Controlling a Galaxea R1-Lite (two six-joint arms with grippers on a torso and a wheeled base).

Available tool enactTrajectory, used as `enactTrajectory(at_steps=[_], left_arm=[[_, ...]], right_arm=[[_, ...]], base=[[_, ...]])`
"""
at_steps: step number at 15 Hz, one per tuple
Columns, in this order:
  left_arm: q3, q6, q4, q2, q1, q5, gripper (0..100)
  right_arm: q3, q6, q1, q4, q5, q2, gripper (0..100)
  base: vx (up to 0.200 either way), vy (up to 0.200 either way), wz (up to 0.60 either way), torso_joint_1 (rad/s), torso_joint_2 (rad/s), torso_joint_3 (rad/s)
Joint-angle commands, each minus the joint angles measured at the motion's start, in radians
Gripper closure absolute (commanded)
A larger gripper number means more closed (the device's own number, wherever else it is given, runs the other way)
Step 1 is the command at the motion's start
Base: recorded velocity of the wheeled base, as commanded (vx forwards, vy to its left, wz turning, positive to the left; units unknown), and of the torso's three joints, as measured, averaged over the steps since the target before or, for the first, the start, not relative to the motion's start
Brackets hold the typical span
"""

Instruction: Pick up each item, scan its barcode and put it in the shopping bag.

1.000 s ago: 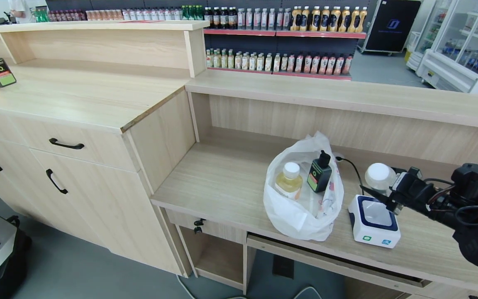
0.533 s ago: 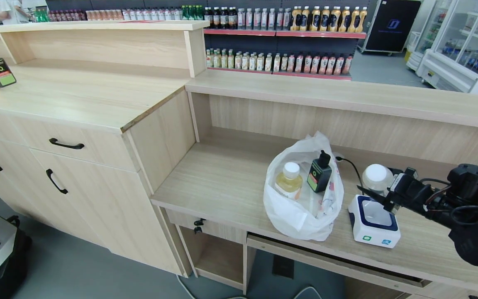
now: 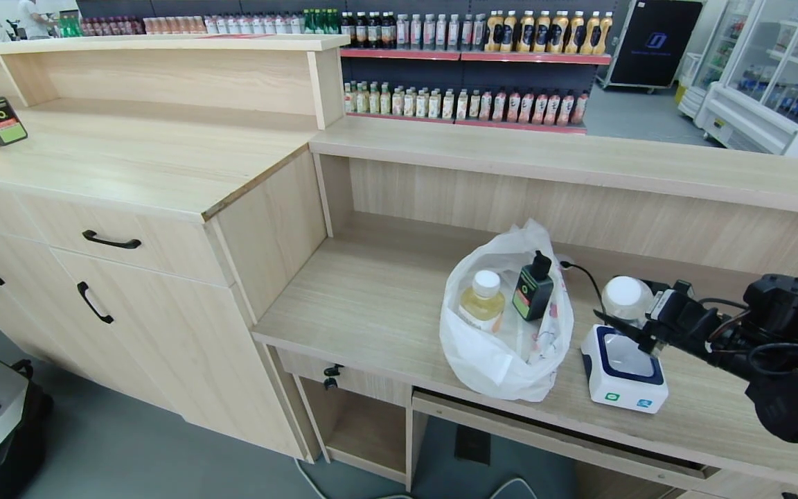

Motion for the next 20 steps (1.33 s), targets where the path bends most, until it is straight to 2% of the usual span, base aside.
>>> enactTrajectory(at_steps=[1,7,9,11,12,13,15,16,17,20], left_arm=[[0.000,-0.001,0.000,0.000,0.000,0.000,100],[0.000,0.001,0.000,0.000,0.000,0.000,100],[0.000,-0.001,0.000,0.000,0.000,0.000,100],[0.000,-0.001,0.000,0.000,0.000,0.000,100],[0.000,0.001,0.000,0.000,0.000,0.000,100],[0.000,-0.001,0.000,0.000,0.000,0.000,100],[0.000,0.001,0.000,0.000,0.000,0.000,100],[0.000,0.001,0.000,0.000,0.000,0.000,100],[0.000,-0.001,0.000,0.000,0.000,0.000,100],[0.000,0.001,0.000,0.000,0.000,0.000,100]], right_arm=[[-0.002,0.001,0.001,0.003,0.002,0.003,100],[-0.019,0.040,0.001,0.001,0.000,-0.011,100],[-0.065,0.205,-0.005,0.012,-0.020,-0.078,100],[-0.099,0.438,-0.033,0.057,-0.179,-0.192,100],[-0.099,0.478,-0.034,0.072,-0.216,-0.216,100],[-0.085,0.570,-0.053,0.170,-0.394,-0.313,100],[-0.001,0.609,-0.057,0.327,-0.669,-0.479,100],[0.030,0.613,-0.057,0.343,-0.742,-0.514,100],[0.091,0.622,-0.059,0.345,-0.860,-0.565,100],[0.110,0.622,-0.085,0.343,-0.897,-0.577,100]], base=[[0.000,0.000,0.00,0.000,0.00,0.000],[0.000,0.000,0.00,0.000,0.00,0.000],[0.000,0.000,0.00,0.000,0.00,0.000],[0.000,0.000,0.00,0.000,0.00,0.000],[0.000,0.000,0.00,0.000,0.00,0.000],[0.000,0.000,0.00,0.000,0.00,0.000],[0.000,0.000,0.00,0.000,0.00,0.000],[0.000,0.000,0.00,0.000,0.00,0.000],[0.000,0.000,0.00,0.000,0.00,0.000],[0.000,0.000,0.00,0.000,0.00,0.000]])
